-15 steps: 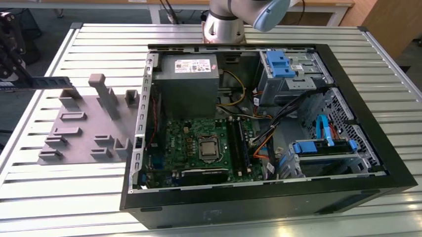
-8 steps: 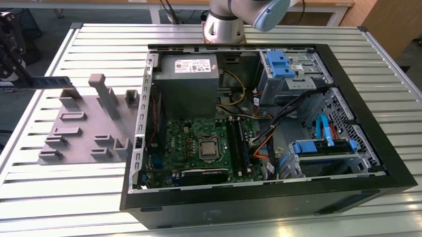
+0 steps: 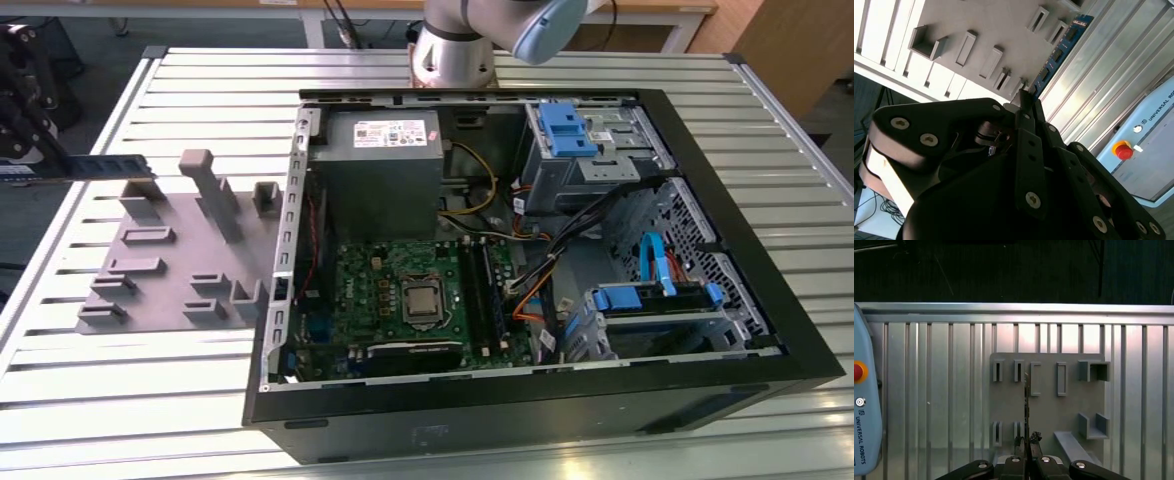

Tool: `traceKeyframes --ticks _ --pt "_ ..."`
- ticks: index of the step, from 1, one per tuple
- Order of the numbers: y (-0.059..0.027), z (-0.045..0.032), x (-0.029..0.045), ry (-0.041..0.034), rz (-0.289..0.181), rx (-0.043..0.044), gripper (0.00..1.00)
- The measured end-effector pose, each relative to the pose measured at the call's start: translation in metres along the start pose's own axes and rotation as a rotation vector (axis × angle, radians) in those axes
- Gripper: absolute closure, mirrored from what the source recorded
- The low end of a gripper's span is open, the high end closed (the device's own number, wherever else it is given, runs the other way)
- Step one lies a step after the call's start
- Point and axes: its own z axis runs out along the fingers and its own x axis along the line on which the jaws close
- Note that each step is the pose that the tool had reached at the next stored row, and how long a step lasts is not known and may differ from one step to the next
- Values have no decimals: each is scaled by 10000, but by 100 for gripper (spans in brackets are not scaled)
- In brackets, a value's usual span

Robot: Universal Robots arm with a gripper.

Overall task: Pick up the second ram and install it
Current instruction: 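Pick up the second ram and move it above second insertion slot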

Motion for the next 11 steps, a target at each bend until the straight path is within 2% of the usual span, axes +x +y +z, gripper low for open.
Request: traceKeyframes --ticks 11 --pt "-81 0 0 0 -1 -1 86"
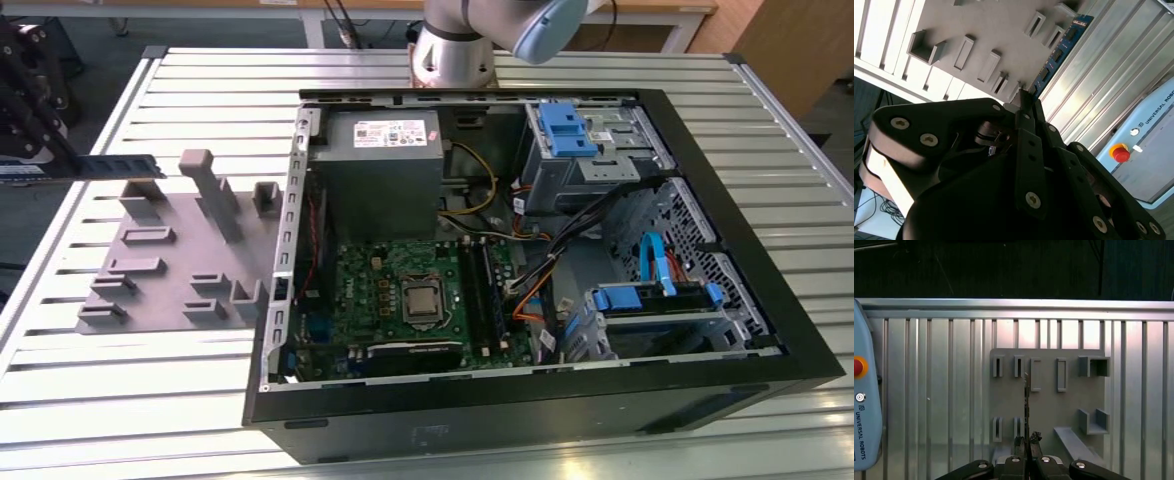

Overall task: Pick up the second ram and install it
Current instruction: 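Pick up the second ram and move it above second insertion slot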

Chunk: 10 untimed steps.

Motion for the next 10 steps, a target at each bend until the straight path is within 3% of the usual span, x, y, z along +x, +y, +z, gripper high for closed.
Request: traceKeyframes --ticks 10 --pt "-89 1 -1 1 0 0 86"
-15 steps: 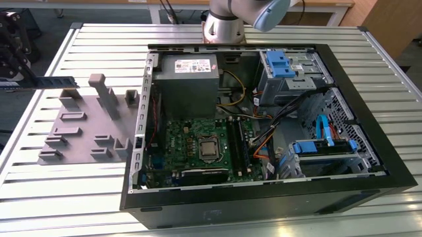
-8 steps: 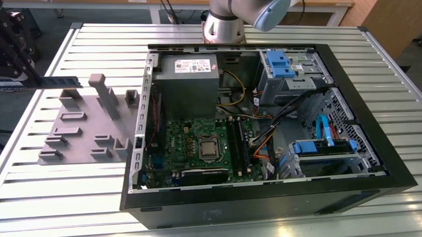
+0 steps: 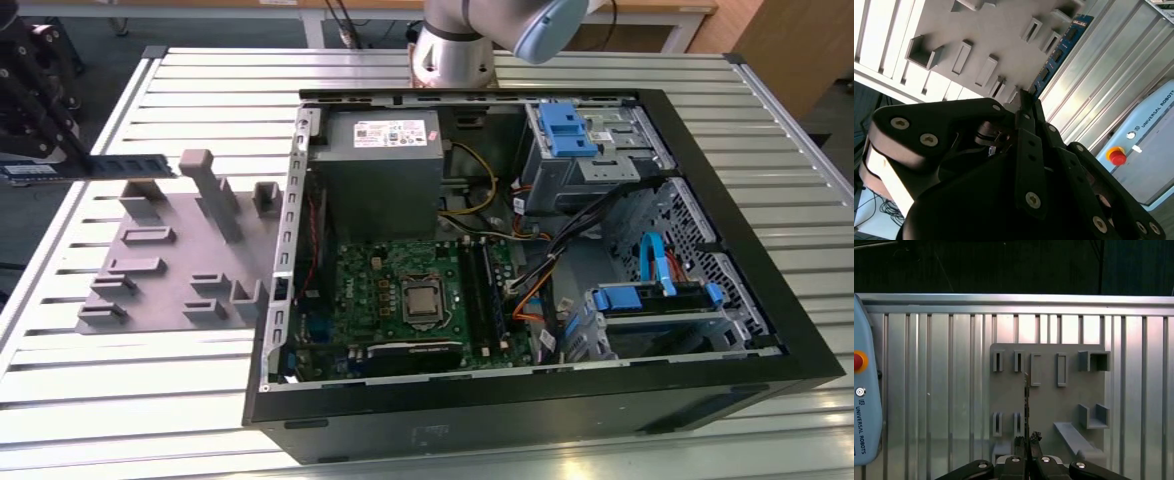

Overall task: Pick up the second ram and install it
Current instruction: 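Pick up the second ram and move it above second insertion slot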

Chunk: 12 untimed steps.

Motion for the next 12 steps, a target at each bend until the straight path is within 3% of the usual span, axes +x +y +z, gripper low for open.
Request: traceKeyframes --ticks 12 --pt "-130 1 -1 0 0 -1 86"
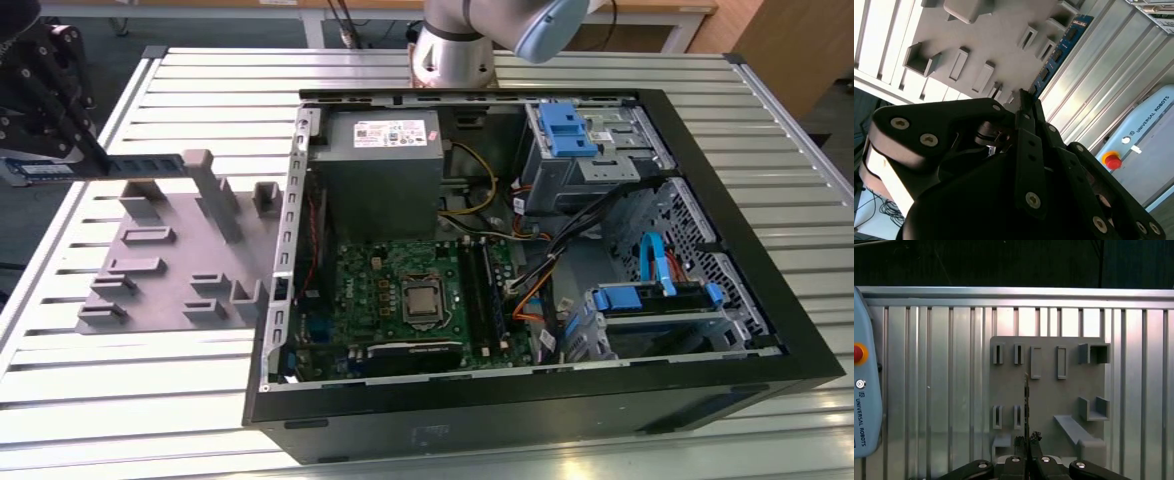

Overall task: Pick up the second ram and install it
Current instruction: 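Pick up the second ram and move it above second insertion slot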

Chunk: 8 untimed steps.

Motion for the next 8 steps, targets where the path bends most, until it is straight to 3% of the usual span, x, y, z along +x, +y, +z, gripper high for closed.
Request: traceKeyframes --ticks 8 --pt "-38 -12 0 2 0 -1 86"
